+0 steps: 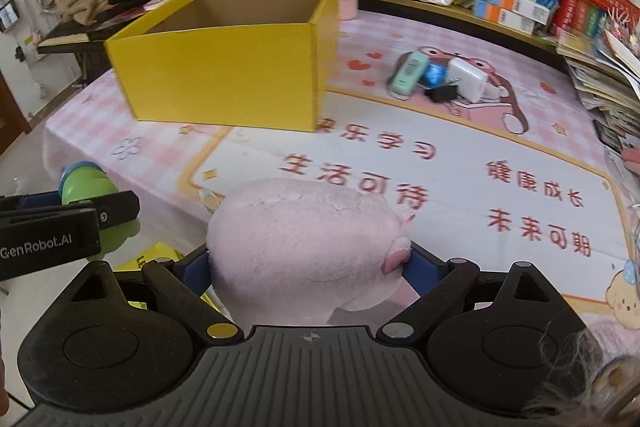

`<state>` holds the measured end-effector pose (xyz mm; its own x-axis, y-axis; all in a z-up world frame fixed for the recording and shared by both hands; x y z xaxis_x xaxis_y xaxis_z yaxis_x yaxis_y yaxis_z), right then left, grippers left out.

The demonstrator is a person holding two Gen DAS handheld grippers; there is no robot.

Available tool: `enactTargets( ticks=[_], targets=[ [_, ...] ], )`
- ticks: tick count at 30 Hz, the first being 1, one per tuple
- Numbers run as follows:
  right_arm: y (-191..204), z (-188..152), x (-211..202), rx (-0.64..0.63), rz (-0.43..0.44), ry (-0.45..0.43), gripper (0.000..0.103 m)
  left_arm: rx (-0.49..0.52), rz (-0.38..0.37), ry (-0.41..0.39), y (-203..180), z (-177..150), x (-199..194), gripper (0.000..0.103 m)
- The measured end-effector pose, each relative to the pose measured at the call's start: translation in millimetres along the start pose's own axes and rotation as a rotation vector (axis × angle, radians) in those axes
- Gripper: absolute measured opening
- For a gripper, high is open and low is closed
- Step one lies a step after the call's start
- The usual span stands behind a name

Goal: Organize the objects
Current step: 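Carry the plush pig and green toy over the yellow box with both tools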

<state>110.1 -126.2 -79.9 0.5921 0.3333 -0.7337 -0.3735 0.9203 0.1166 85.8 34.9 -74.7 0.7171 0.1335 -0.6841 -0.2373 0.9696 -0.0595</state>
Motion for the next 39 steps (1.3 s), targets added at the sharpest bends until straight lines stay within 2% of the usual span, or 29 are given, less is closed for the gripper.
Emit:
enactTargets(
  ticks=[6, 13, 19, 26, 31, 36, 39],
  targets=[
    [27.4, -0.2, -6.9, -0.005, -0.001, -0.036, 0.094, 0.026, -0.012, -0.039, 17.0, 2.8, -12.9, 0.068],
    [49.1, -3.9, -6.9, -0.01, -0.016, -0.028, 0.094, 0.018, -0.025, -0.032, 37.7, -0.1, -16.4, 0.068],
    [59.7, 14.5, -8.3, -0.012, -0.017, -0.067, 0.094, 0.037, -0.034, -0.088, 47.7, 24.8, -21.7, 0.068],
    [62.6, 66.4, -8.8, -0.038, -0.04, -0.169, 0.094, 0.028, -0.049, -0.189, 48.3, 80.4, -22.4, 0.068],
    [41.9, 119.2, -4.6, -0.071, -0.146, -0.264, 0.093, 0.049, -0.048, -0.26, 36.4, 125.9, -13.3, 0.068],
    [18.7, 173.3, 10.5, -0.047, -0.152, -0.329, 0.094, 0.096, -0.042, -0.273, 18.7, 157.9, 14.6, 0.068],
    [9.5, 201.2, 26.6, -0.053, -0.162, -0.335, 0.094, 0.136, -0.03, -0.241, 4.5, 166.6, 43.7, 0.068]
  ],
)
Point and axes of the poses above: each gripper's, at about its wrist camera, not at the fingertips, and x roughly the way its jaws point, y to its left, z to its top, the point moved 10 cm from there along x, roughly the way its jaws point, and after that the axes turned 6 degrees about z, right-handed, at the moved point
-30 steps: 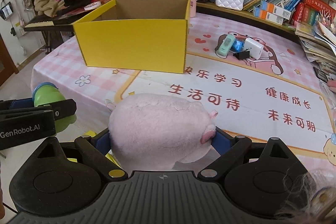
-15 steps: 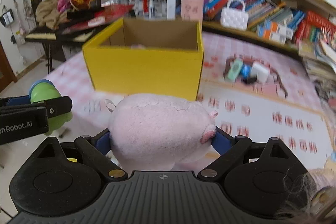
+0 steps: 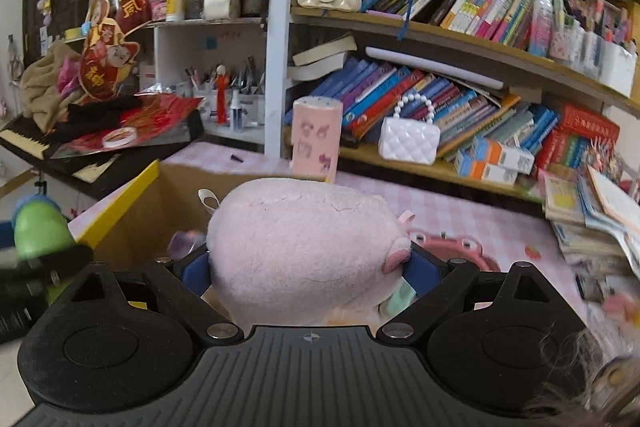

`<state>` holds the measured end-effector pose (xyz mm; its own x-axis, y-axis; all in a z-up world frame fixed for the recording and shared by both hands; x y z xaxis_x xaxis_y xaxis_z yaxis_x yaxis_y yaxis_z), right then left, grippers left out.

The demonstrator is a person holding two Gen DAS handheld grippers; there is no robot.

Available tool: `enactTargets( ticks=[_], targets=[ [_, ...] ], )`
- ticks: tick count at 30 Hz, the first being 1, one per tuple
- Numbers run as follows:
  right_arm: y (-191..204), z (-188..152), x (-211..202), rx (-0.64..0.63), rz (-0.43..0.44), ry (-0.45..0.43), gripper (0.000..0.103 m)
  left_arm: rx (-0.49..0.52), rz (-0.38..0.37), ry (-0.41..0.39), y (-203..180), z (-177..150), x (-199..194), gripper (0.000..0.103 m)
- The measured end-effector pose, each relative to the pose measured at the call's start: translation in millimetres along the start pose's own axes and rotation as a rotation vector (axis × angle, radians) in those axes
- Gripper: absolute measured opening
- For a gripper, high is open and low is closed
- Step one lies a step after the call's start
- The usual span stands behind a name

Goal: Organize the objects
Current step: 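Carry the plush pig and green toy over the yellow box with both tools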

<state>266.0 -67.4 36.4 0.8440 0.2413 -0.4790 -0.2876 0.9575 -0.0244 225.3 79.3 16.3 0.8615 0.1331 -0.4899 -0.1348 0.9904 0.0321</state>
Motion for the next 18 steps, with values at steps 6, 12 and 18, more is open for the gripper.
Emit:
enactTargets(
  ticks=[6, 12, 18],
  targets=[
    [6.8, 20.8, 57.8, -0.008, 0.087, 0.062, 0.094, 0.012, 0.005, 0.08, -16.8, -8.9, 44.9, 0.069],
    [25.3, 23.6, 109.2, -0.021, 0.229, 0.169, 0.094, 0.006, 0.026, 0.14, -19.2, -15.0, 73.0, 0.069],
    [37.8, 13.0, 147.9, -0.087, 0.341, 0.312, 0.094, 0.004, 0.047, 0.2, -22.7, -25.4, 95.9, 0.07]
  ],
)
Point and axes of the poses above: each gripper's, at about its wrist camera, not at the fingertips, and x roughly the way its jaws point, y to its left, z to its top, the point moved 10 cm from there along x, roughly the way its jaws point, and after that the axes turned 6 degrees about z, right-handed, at the moved point
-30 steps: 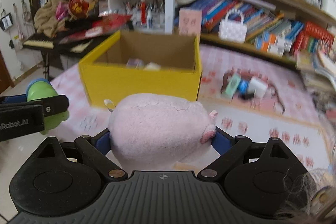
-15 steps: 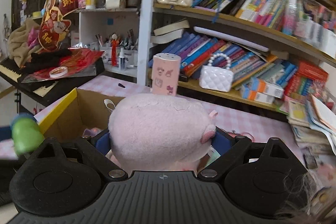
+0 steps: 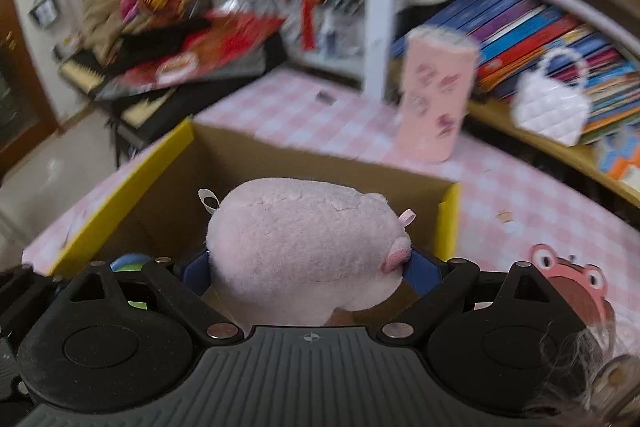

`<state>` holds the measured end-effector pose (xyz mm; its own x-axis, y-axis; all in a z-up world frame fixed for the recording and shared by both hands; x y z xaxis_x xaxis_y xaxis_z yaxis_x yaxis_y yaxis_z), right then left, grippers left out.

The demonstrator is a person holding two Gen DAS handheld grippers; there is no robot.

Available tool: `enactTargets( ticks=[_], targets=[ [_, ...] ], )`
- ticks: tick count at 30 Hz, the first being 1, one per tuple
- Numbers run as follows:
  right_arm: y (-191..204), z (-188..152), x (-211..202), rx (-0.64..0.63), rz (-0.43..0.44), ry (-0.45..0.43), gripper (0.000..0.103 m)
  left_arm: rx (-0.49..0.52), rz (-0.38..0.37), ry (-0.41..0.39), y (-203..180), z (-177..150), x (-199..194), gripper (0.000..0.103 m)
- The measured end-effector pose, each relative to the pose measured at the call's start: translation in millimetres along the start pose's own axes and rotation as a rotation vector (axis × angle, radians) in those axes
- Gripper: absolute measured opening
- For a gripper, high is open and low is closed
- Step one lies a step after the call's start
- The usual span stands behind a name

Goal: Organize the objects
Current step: 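Carry the plush pig and green toy over the yellow box with both tools, then open both tools to drop the pig and green toy into the box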

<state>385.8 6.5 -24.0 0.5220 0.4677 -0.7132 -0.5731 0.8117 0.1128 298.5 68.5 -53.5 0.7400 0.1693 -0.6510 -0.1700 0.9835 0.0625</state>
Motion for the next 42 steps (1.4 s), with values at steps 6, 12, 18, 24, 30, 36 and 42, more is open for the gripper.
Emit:
enactTargets(
  ticks=[6, 12, 18, 24, 30, 36, 42],
  targets=[
    [0.8, -9.2, 23.6, -0.032, 0.035, 0.106, 0.095, -0.017, 0.007, 0.031, -5.9, -3.2, 8.2, 0.074],
    [-2.4, -13.9, 33.2, -0.027, 0.039, 0.133, 0.096, -0.027, 0.043, 0.051, -6.4, -6.6, 14.9, 0.077],
    [-4.7, -2.6, 24.7, 0.024, 0.083, 0.06, 0.097, -0.071, 0.044, 0.004, -4.7, -1.9, 5.5, 0.089],
    [-6.9, 13.2, -1.5, 0.059, 0.101, -0.024, 0.097, -0.121, 0.049, -0.068, 1.9, 10.5, -15.2, 0.092],
    [-12.5, 14.0, -55.8, 0.116, 0.063, -0.179, 0.097, -0.14, 0.058, -0.152, 14.5, 21.8, -46.7, 0.093],
    [-22.4, -6.2, -110.1, 0.187, -0.005, -0.289, 0.097, -0.096, 0.13, -0.228, 30.5, 18.8, -87.2, 0.093],
    [-16.9, -52.8, -151.1, 0.229, -0.073, -0.323, 0.097, -0.123, 0.107, -0.21, 44.3, -3.3, -111.8, 0.093]
  ],
)
Point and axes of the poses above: each gripper's, at about its wrist camera, not at the fingertips, and x roughly the way its jaws point, y to its left, z to its top, the point moved 10 cm from there along x, roughly the way its jaws point, and after that the axes turned 6 degrees about z, right-handed, at the moved point
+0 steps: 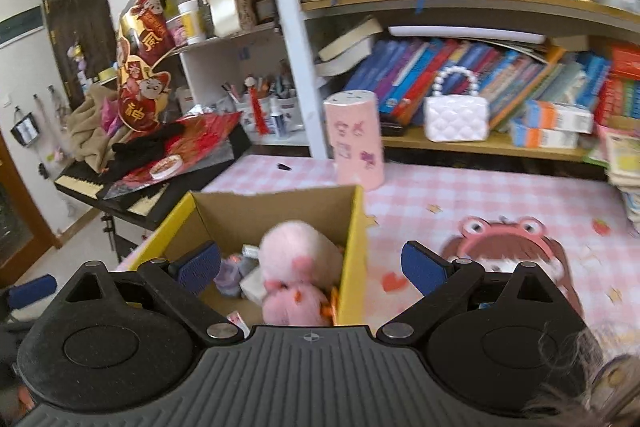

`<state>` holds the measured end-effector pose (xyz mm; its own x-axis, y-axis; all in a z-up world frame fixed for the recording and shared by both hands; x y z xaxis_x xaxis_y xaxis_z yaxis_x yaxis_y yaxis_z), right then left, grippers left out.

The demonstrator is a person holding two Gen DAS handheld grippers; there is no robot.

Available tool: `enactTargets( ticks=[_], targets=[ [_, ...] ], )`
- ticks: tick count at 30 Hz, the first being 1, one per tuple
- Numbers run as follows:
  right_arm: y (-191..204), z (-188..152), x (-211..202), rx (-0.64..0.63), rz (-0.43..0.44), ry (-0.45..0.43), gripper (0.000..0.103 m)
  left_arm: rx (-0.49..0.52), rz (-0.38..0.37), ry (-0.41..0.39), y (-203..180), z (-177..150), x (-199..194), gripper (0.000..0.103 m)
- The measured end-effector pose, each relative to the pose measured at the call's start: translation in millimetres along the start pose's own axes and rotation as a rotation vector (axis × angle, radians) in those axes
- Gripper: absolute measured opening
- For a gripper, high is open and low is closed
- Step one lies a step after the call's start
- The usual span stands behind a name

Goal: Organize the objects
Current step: 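Withdraw both tools from the box toward the remaining small items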

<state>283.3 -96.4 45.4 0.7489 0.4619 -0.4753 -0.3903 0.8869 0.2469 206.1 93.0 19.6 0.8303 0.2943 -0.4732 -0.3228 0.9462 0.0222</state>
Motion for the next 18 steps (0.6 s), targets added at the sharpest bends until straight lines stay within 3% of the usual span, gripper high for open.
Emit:
enactTargets(
  ticks=[10, 15, 18],
  targets=[
    [23.3, -91.0, -57.4, -0.061, -0.097, 0.038, 0.097, -0.045, 0.006, 0.088, 20.9, -64.7, -37.5, 0.093],
    [33.6, -135.2, -77.2, -0.117, -0.157, 0.081, 0.097, 0.003, -0.056, 0.169, 10.8, -96.1, -46.1, 0.093],
    [33.9, -160.3, -88.8, -0.129, -0.197, 0.116, 0.097, 0.026, -0.101, 0.174, 0.4, -108.3, -54.9, 0.093]
  ],
)
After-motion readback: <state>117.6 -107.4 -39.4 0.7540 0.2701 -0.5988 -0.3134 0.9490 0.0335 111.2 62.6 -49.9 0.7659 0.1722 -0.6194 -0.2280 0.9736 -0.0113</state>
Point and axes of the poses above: each gripper's, at about its wrist camera, not at the fingertips, and x roughly the way its jaws point, y to its left, z to its top, the point moved 10 cm from there along x, roughly the way its jaws point, and after that the axes turned 6 degrees about z, right-handed, at the moved point
